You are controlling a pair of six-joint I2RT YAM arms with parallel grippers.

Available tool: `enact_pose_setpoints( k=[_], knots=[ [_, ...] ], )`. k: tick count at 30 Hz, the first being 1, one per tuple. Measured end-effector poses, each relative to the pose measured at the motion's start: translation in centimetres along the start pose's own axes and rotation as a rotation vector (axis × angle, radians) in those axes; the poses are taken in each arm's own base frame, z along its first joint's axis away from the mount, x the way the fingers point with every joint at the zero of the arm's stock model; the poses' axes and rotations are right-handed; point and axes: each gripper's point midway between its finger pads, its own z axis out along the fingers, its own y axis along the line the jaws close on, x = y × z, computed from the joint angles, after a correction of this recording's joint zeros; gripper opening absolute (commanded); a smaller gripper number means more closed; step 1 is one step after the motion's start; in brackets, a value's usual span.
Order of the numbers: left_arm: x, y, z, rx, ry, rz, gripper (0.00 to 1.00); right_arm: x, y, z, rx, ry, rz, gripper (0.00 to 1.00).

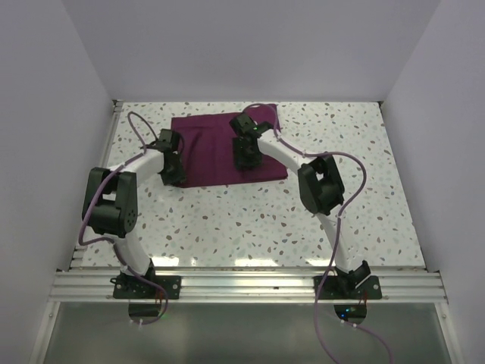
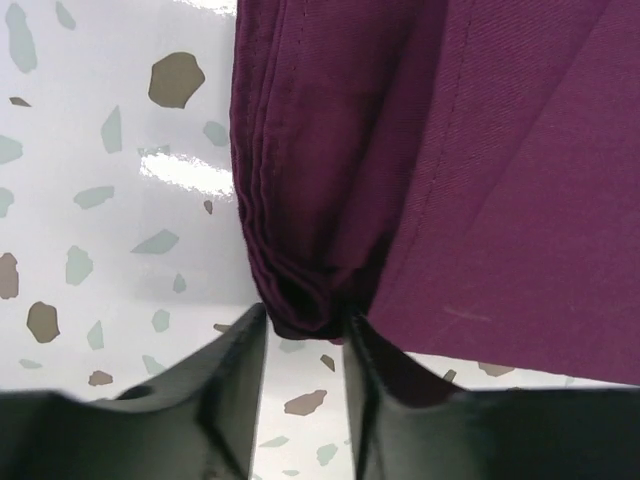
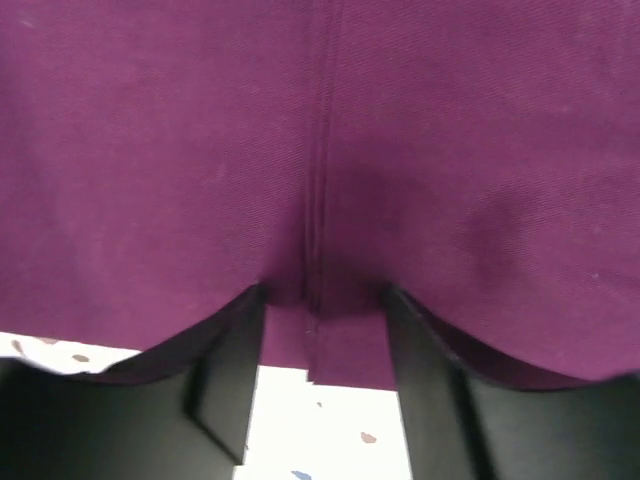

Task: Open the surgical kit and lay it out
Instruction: Open the surgical kit at the center of the board.

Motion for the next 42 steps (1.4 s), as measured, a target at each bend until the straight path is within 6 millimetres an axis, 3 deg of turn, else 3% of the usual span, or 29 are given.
enact_pose_setpoints(
  k=[6, 9, 17, 22, 26, 28, 30, 33, 37, 38, 39, 40, 41, 42],
  knots=[
    [-0.4, 0.3, 0.7, 0.011, 0.013, -0.015, 0.23, 0.2, -0.9, 0.4, 0.052, 0.015, -0.023, 0.08],
    [-0.7, 0.5, 0.8, 0.018, 0.011, -0.028, 0.19, 0.3, -0.9, 0.3, 0.055, 0.023, -0.029, 0.00],
    [-1.3, 0.6, 1.1, 0.019, 0.006, -0.036, 0.03, 0.3, -1.1, -0.2, 0.065, 0.031, -0.062, 0.00],
    [-2.4, 1.1, 1.4, 0.000, -0.009, -0.033, 0.00, -0.9, -2.3, -3.1, 0.095, -0.017, -0.081, 0.00],
    [-3.5, 2.1, 1.6, -0.022, -0.024, -0.048, 0.00, -2.3, -6.6, -8.7, 0.120, -0.094, -0.020, 0.00],
    [-3.8, 2.6, 1.6, -0.033, -0.028, -0.054, 0.00, -3.2, -10.7, -11.7, 0.156, -0.146, 0.047, 0.00],
    [-4.0, 3.0, 1.6, -0.045, -0.031, -0.057, 0.00, -3.4, -15.0, -13.4, 0.216, -0.180, 0.111, 0.00],
    [-3.8, 3.2, 1.6, -0.050, -0.025, -0.058, 0.00, -1.8, -21.1, -13.6, 0.341, -0.160, 0.189, 0.00],
    [-3.7, 3.2, 1.6, -0.051, -0.021, -0.060, 0.00, 3.3, -24.8, -10.6, 0.466, -0.012, 0.198, 0.00],
    [-3.6, 3.2, 1.6, -0.050, -0.020, -0.061, 0.00, 4.1, -25.2, -10.1, 0.487, 0.014, 0.196, 0.05],
    [-3.5, 3.2, 1.7, -0.050, -0.019, -0.062, 0.04, 4.9, -25.6, -9.6, 0.510, 0.038, 0.198, 0.18],
    [-3.4, 3.2, 1.7, -0.049, -0.017, -0.065, 0.15, 5.4, -26.0, -9.2, 0.530, 0.058, 0.201, 0.30],
    [-3.3, 3.2, 1.7, -0.048, -0.016, -0.067, 0.21, 5.7, -26.4, -9.1, 0.553, 0.069, 0.206, 0.55],
    [-3.2, 3.3, 1.6, -0.047, -0.016, -0.068, 0.30, 5.9, -26.8, -9.1, 0.571, 0.076, 0.209, 0.70]
  ],
)
